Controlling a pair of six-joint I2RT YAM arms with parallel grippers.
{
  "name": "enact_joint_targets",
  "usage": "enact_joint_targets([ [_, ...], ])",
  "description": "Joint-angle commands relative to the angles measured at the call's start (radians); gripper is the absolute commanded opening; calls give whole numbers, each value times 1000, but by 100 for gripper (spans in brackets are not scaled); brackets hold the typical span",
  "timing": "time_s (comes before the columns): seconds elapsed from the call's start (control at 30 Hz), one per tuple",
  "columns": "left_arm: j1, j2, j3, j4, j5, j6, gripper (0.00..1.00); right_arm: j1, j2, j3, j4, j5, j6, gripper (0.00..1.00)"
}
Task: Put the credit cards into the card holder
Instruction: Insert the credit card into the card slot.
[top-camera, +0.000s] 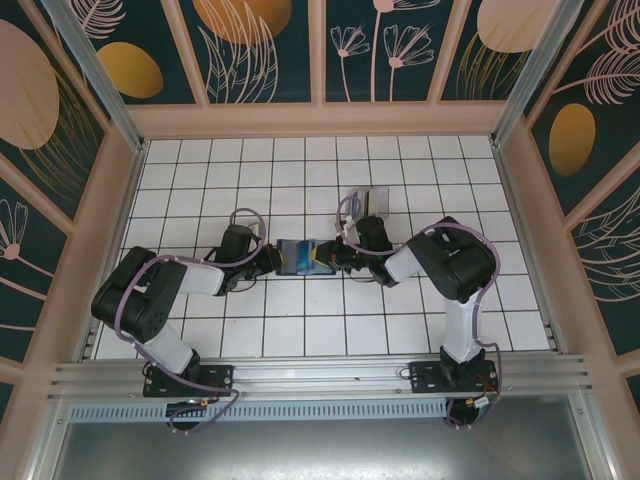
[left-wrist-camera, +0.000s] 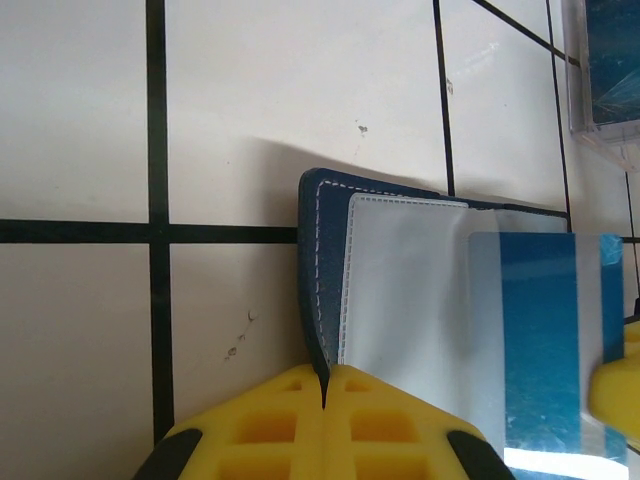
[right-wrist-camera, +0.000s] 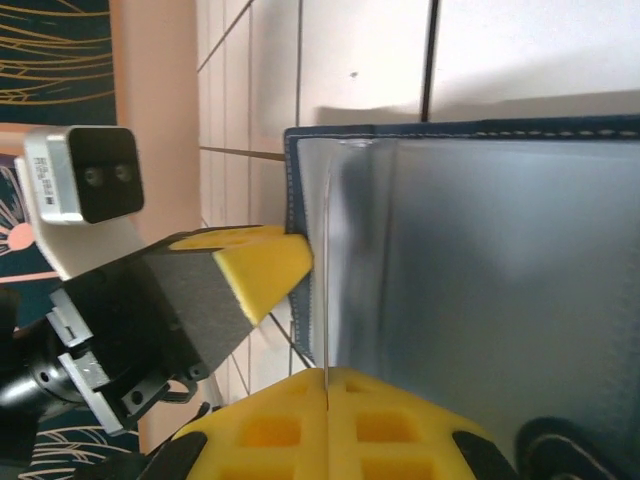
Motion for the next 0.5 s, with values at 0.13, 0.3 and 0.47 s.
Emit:
enact_joint_targets([
  [0.13, 6, 53, -34, -181, -82, 26, 2, -5, 74, 16, 107, -48, 33, 0],
  [0.3, 6, 54, -31, -181, -75, 18, 2, -4, 103, 35, 102, -43, 27, 0],
  [0.47, 6, 53, -22, -196, -79, 24, 2, -6, 111, 52, 83, -31, 15, 0],
])
